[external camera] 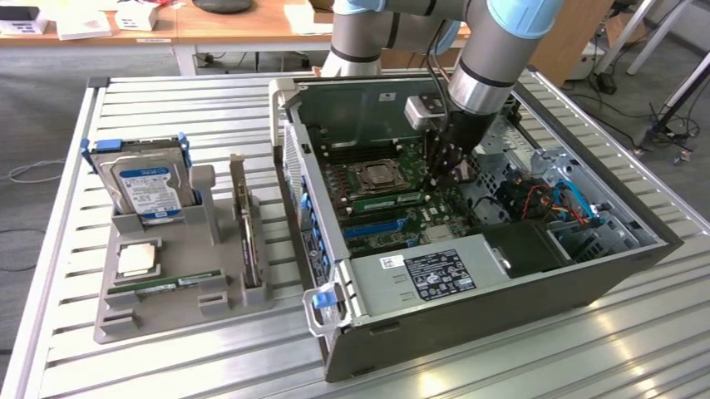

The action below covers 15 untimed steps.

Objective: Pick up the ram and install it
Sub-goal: 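Press down the ram until it locks into place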

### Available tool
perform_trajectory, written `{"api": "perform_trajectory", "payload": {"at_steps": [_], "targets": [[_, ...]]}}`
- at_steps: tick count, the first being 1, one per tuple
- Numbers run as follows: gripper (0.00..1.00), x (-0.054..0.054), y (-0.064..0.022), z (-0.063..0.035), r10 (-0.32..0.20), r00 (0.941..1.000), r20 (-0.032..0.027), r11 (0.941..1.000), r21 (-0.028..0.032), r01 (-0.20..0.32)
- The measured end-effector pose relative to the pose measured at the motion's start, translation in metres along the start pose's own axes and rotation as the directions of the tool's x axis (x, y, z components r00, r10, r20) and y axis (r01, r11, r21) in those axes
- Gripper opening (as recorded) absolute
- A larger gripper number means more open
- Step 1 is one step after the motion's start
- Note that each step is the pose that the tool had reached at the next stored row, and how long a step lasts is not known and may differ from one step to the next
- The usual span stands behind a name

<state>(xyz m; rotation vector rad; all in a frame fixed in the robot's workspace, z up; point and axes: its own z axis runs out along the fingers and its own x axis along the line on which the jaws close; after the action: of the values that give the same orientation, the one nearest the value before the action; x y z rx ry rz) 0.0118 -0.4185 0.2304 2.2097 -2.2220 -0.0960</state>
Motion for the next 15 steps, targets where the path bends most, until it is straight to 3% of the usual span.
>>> {"api": "perform_trajectory", "payload": {"at_steps": [15], "targets": [[0.11,-0.0019,-0.0001,0.0027,0.000,1.0000,0.0000,1.0000,0.0000,0.000]]}}
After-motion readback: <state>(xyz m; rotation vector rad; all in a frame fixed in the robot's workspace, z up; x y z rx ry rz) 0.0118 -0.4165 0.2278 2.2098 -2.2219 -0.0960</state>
